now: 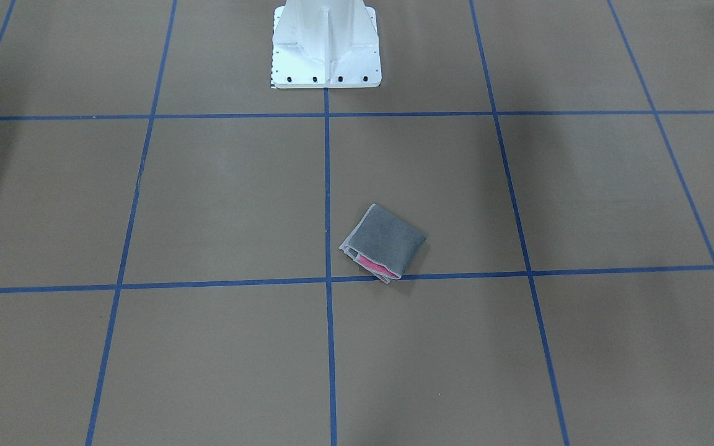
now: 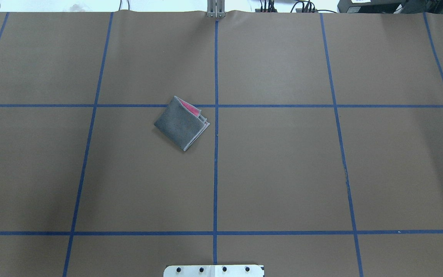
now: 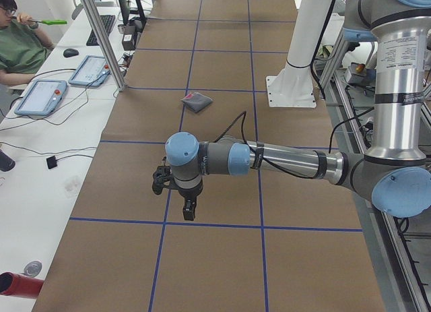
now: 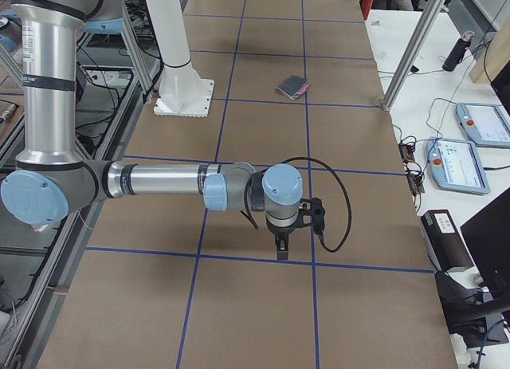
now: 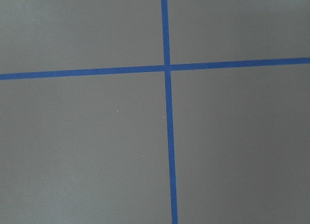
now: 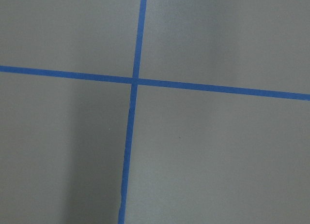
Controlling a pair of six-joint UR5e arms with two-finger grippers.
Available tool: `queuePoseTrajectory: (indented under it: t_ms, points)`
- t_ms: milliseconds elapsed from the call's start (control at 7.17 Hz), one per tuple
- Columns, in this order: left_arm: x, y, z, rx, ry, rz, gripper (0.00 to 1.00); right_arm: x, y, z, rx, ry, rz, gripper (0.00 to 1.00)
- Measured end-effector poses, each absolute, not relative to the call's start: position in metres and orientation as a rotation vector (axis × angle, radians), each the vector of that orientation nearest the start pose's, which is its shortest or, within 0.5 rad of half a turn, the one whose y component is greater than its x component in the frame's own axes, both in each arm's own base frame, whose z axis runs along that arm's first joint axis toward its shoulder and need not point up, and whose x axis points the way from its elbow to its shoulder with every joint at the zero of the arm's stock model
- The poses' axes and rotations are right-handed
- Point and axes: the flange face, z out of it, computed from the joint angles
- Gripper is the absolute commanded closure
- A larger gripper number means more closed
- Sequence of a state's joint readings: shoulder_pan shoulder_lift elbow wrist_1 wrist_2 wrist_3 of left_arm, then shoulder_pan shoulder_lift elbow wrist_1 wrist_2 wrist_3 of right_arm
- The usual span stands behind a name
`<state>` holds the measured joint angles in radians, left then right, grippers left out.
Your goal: Fold towel twice with both arms
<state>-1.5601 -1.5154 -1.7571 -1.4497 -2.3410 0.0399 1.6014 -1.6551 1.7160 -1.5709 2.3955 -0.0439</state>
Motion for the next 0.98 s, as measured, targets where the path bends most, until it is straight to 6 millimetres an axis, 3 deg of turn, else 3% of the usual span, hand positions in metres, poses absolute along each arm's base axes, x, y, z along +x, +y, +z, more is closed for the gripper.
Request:
queuePoseTrajectory:
  t_ms: [418,976]
  points:
    - [-0.059,-0.465,0.607,0.019,0.769,0.051,0.00,0.063,-0.460,0.608,0.068,-0.822,0.014,0.00]
    - [-0.059,-0.465,0.607,0.019,0.768,0.052,0.00,0.062,-0.459,0.606,0.062,-0.808,0.035,0.00]
